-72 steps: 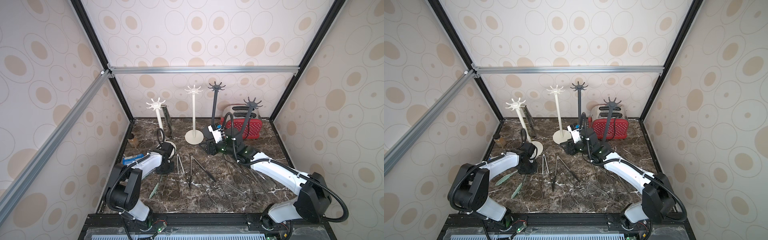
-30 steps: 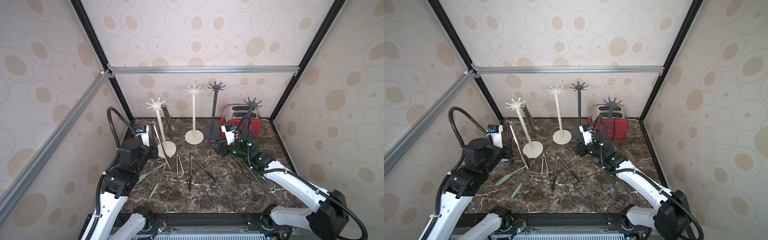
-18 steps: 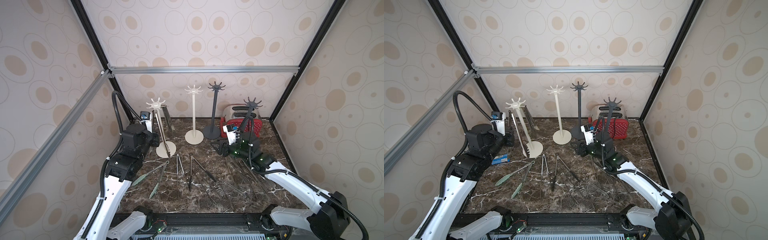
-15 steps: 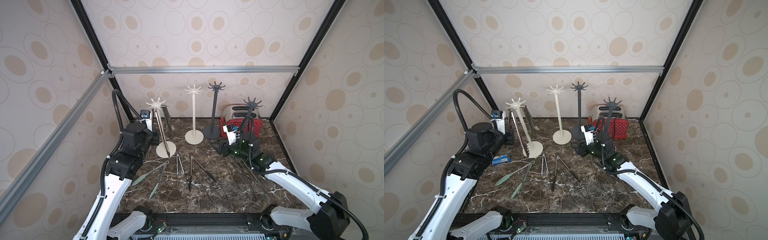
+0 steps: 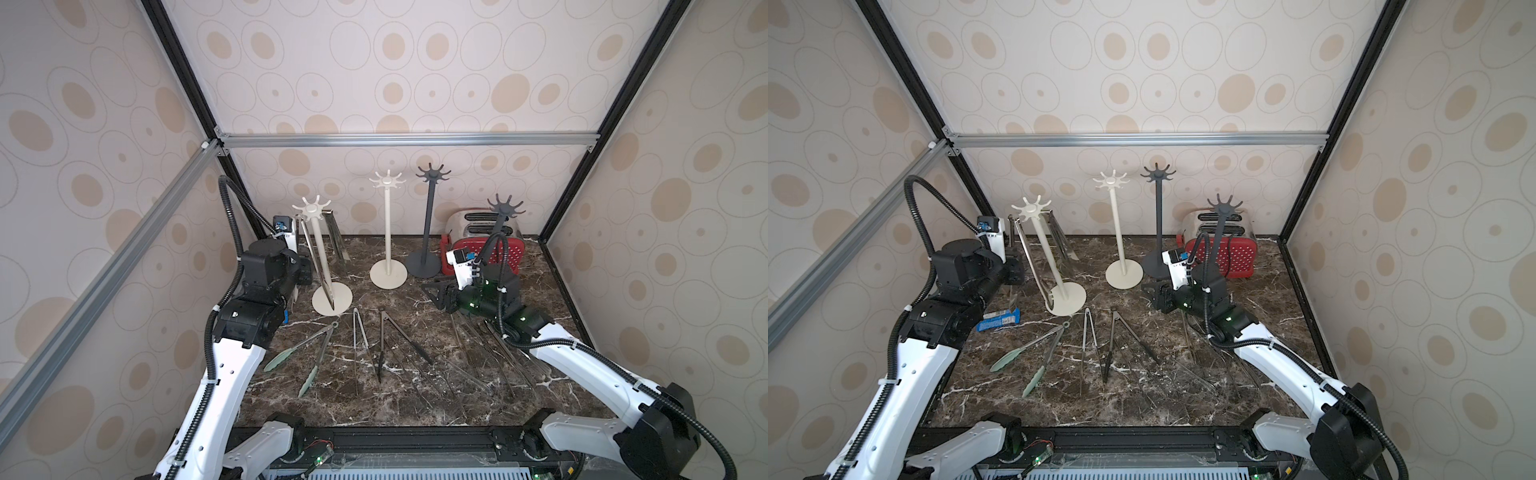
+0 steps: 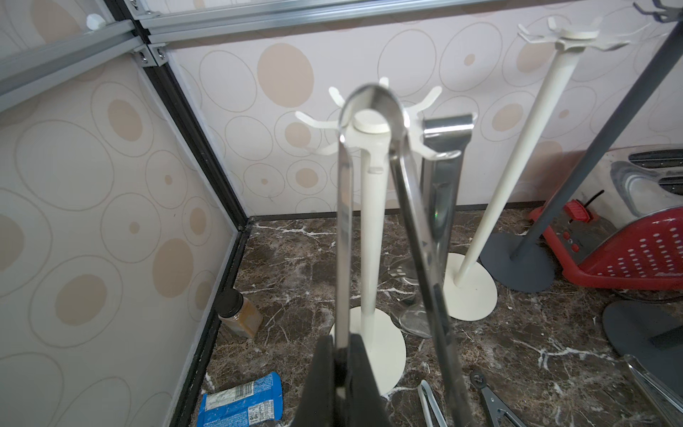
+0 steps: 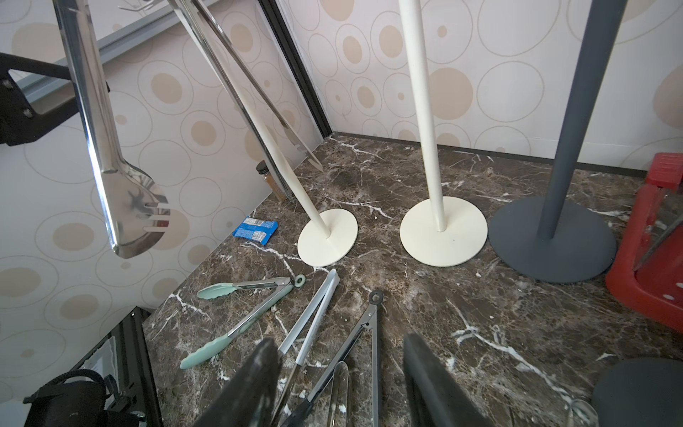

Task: Hang food tongs on kitchen utensil racks
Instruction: Hang the food tongs on the rack.

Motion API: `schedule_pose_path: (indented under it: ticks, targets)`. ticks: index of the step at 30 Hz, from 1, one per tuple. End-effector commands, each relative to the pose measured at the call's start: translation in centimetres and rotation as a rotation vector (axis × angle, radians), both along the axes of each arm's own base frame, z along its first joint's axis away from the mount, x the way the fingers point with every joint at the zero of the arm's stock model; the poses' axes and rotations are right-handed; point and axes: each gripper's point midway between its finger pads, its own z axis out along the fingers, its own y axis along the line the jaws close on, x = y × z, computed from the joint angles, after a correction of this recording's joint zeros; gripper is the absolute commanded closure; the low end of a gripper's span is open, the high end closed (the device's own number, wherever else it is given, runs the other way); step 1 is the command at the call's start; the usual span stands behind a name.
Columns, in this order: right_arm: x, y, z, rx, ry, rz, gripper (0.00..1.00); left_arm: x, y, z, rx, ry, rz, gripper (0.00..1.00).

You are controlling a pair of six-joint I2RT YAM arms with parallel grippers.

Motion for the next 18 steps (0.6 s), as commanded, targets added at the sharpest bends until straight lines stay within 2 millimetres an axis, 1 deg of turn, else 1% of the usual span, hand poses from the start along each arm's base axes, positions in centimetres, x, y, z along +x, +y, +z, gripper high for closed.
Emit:
schedule_pose_path:
  ticks: [1, 7, 13, 18]
  targets:
    - [0.0, -0.2, 0.3, 0.008, -0.012, 0.002, 0.43, -0.2, -0.4, 2.7, -0.036, -0.083, -0.027, 1.00]
    - [0.1, -0.2, 0.1, 0.008, -0.009, 0.002, 0.44, 0.5, -1.1, 1.8, -0.042, -0.066, -0.063, 1.00]
    - [0.1, -0.3, -0.1, 0.004, -0.004, 0.000, 0.44, 1.1, -0.8, 1.0, -0.025, -0.056, -0.043, 1.00]
    - [0.1, -0.4, -0.4, 0.003, 0.002, -0.002, 0.44, 1.1, -0.5, 1.0, -0.012, -0.057, -0.032, 1.00]
